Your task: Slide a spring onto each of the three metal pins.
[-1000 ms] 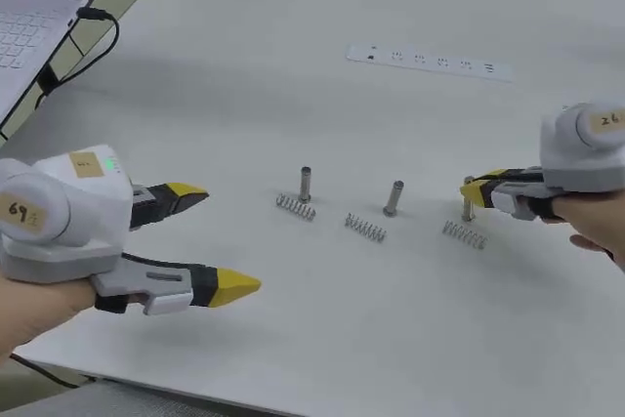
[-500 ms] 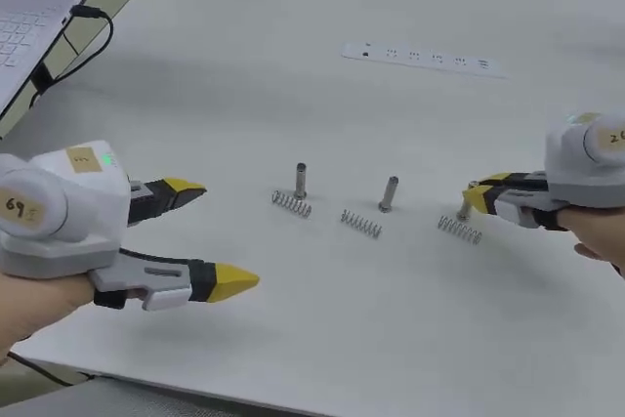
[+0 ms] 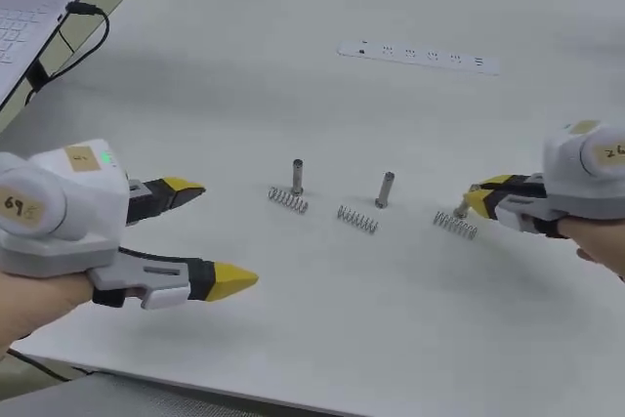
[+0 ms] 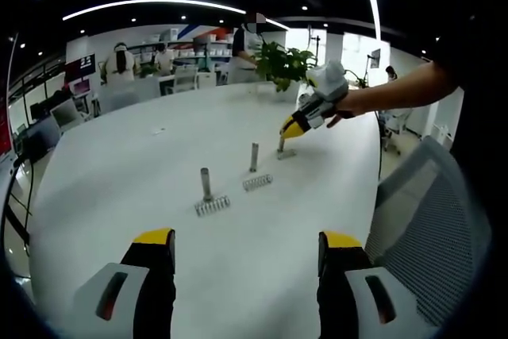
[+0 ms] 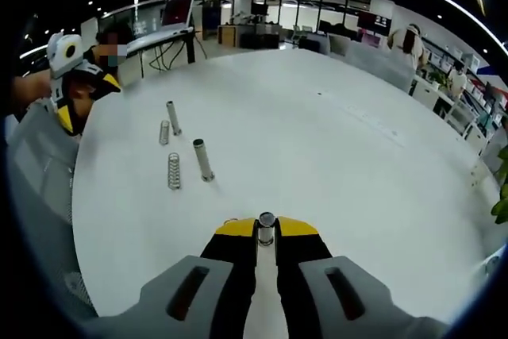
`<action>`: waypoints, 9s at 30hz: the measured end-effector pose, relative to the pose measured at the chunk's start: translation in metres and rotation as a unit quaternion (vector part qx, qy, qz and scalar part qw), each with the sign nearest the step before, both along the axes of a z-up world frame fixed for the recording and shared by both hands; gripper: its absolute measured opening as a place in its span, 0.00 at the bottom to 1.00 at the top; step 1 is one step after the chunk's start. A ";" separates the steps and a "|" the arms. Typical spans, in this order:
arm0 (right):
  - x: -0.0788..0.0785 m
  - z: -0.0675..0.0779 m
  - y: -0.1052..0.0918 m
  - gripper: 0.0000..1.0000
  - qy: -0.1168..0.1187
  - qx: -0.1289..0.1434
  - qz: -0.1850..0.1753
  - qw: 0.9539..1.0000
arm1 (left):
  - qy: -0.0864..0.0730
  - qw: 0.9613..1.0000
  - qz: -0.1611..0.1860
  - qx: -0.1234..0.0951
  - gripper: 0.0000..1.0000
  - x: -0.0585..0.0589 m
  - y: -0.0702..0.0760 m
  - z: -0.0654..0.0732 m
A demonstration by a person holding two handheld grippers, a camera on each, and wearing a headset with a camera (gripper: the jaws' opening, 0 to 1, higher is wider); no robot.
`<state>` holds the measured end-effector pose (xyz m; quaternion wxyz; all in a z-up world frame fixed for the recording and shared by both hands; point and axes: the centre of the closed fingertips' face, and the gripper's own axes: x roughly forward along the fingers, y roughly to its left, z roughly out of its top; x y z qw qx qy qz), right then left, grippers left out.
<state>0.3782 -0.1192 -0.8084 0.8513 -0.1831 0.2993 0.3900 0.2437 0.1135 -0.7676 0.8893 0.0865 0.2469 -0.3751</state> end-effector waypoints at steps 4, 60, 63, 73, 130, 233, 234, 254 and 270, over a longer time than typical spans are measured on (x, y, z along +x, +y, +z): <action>0.000 0.000 0.000 0.06 -0.002 -0.005 0.001 1.000 | 0.000 1.000 0.002 -0.001 0.70 -0.001 0.001 0.000; -0.031 -0.033 -0.001 0.14 0.060 -0.037 0.057 0.996 | 0.002 1.000 0.004 -0.001 0.69 -0.001 0.004 0.002; -0.032 -0.036 -0.001 0.10 0.063 -0.046 0.064 0.995 | 0.003 1.000 0.002 -0.001 0.69 -0.002 0.003 0.001; -0.035 -0.045 -0.002 0.08 0.065 -0.068 0.092 0.991 | 0.005 1.000 0.000 -0.001 0.70 -0.003 0.002 -0.001; -0.131 0.046 0.078 0.08 -0.029 -0.026 0.314 0.949 | -0.017 0.984 -0.167 -0.063 0.39 0.013 -0.142 0.017; -0.156 0.099 0.100 0.07 -0.012 0.062 0.376 0.924 | -0.035 0.964 -0.255 -0.072 0.02 -0.011 -0.154 0.025; -0.157 0.100 0.101 0.07 -0.010 0.067 0.376 0.924 | -0.035 0.963 -0.255 -0.073 0.02 -0.011 -0.154 0.025; -0.158 0.109 0.119 0.06 -0.037 0.137 0.342 0.929 | -0.049 0.966 -0.246 -0.062 0.03 -0.011 -0.156 0.027; -0.154 0.103 0.119 0.06 -0.046 0.110 0.346 0.931 | -0.043 0.969 -0.232 -0.070 0.11 -0.008 -0.159 0.026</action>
